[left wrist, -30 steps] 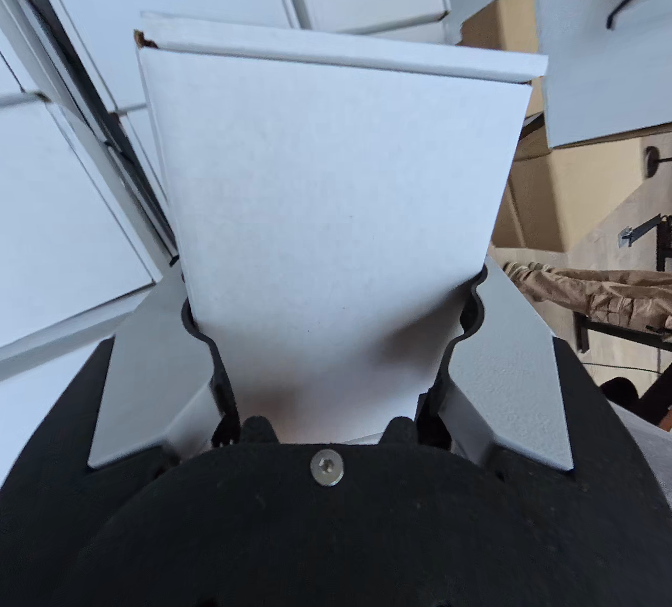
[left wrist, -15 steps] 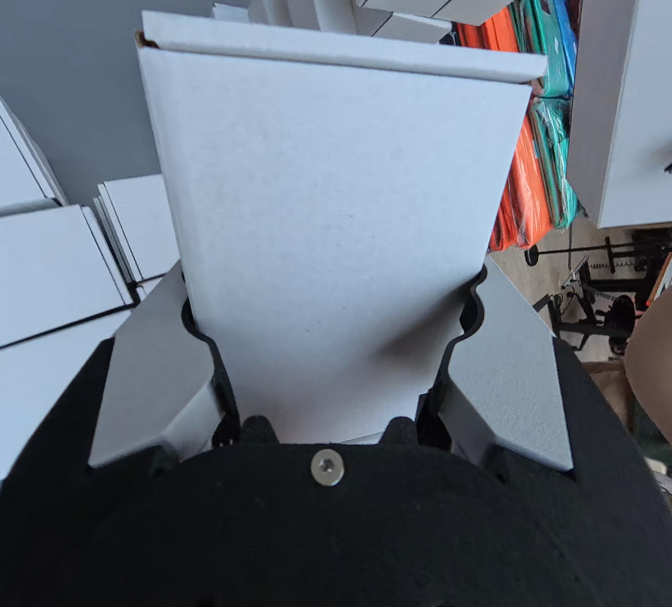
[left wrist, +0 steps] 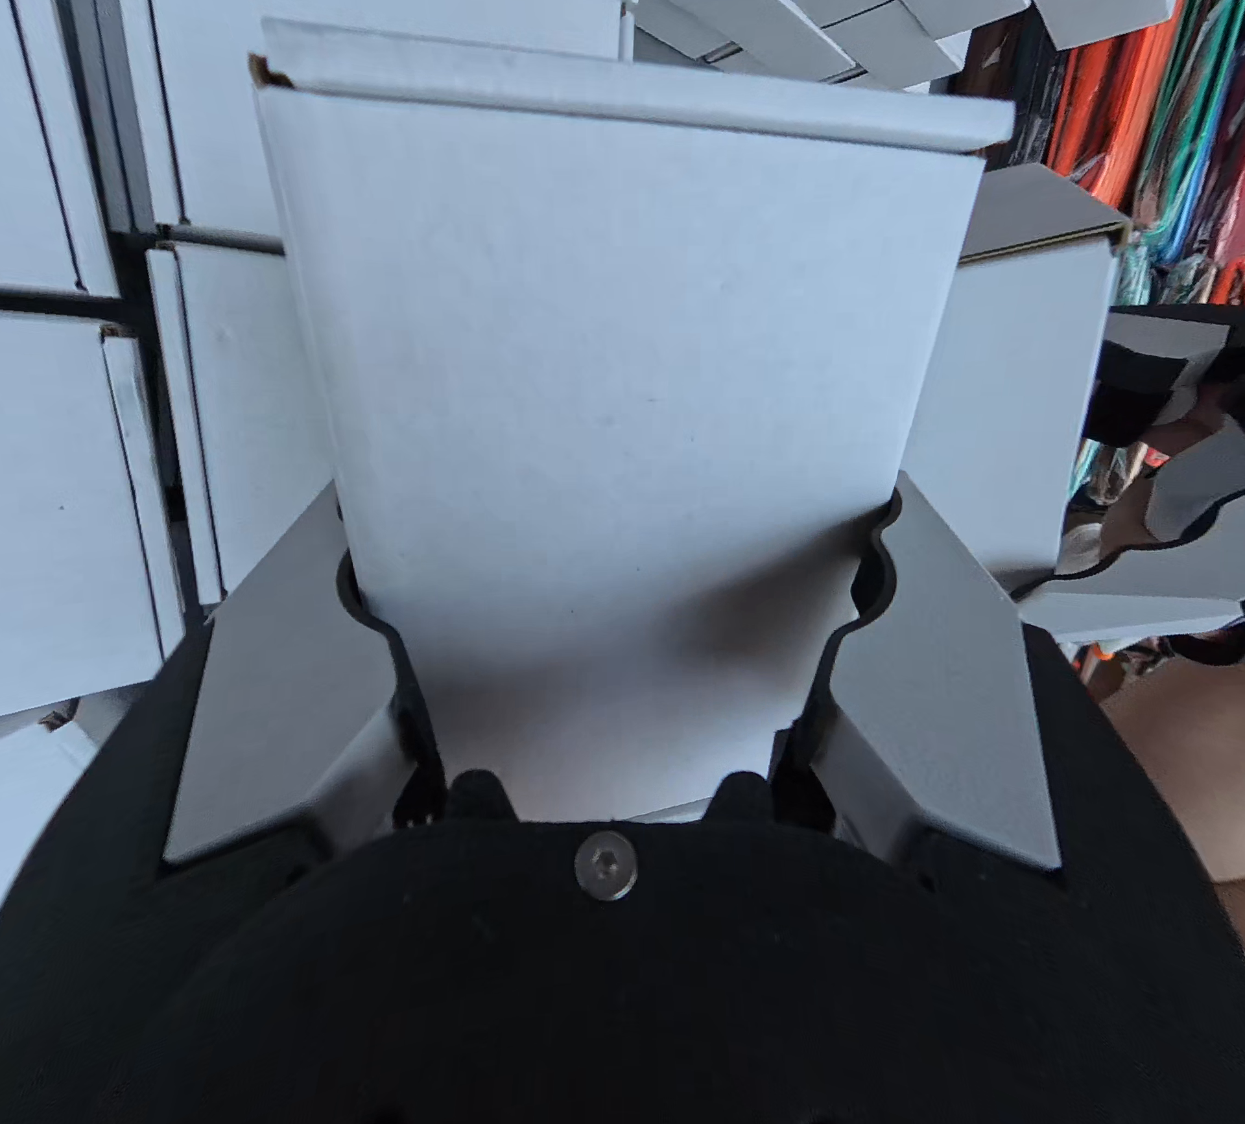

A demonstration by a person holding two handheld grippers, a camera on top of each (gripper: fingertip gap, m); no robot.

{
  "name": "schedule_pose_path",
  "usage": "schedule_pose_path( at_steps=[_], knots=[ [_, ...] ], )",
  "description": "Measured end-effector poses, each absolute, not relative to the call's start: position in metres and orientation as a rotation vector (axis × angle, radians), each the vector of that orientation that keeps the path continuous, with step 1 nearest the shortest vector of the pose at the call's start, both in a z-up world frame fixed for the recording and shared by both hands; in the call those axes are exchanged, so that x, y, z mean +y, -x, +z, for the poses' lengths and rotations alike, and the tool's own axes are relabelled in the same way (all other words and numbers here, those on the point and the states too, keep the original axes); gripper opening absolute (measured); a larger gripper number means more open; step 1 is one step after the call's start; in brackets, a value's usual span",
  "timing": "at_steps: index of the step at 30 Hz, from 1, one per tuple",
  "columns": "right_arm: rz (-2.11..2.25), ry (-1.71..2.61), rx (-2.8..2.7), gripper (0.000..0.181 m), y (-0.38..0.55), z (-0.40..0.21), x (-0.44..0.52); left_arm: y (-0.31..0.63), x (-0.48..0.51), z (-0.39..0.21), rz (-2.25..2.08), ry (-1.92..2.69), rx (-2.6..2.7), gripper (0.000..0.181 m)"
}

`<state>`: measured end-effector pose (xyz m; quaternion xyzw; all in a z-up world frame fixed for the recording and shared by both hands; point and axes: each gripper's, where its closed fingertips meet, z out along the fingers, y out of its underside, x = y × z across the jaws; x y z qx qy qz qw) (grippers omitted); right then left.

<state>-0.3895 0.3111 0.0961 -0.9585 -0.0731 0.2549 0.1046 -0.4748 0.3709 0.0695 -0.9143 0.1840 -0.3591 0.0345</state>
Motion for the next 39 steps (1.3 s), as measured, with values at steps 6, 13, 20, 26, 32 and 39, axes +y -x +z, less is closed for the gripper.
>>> schedule_pose_path(
  at_steps=[6, 13, 20, 26, 32, 39],
  knots=[
    [0.758, 2.795, -0.130, 0.140, 0.415, 0.095, 0.334, 0.526, 0.398, 0.066, -0.994, 2.794, 0.540, 0.142],
    [0.723, 2.764, -0.052, 0.141, 0.467, 0.093, 0.414, 0.595, 0.478, 0.065, -0.491, 2.792, 0.545, 0.143],
    [0.644, 2.908, 0.011, 0.141, 0.491, 0.045, 0.427, 0.603, 0.480, 0.017, -0.378, 2.890, 0.612, 0.143],
    [0.544, 3.006, -0.014, 0.141, 0.499, 0.014, 0.418, 0.599, 0.475, 0.001, -0.402, 2.928, 0.603, 0.143],
    [0.546, 2.988, 0.013, 0.141, 0.498, 0.014, 0.419, 0.595, 0.474, -0.003, -0.440, 2.959, 0.559, 0.144],
    [0.813, 2.905, 0.063, 0.122, 0.484, 0.036, 0.415, 0.599, 0.474, 0.021, -0.737, 2.848, 0.469, 0.131]
  ],
)
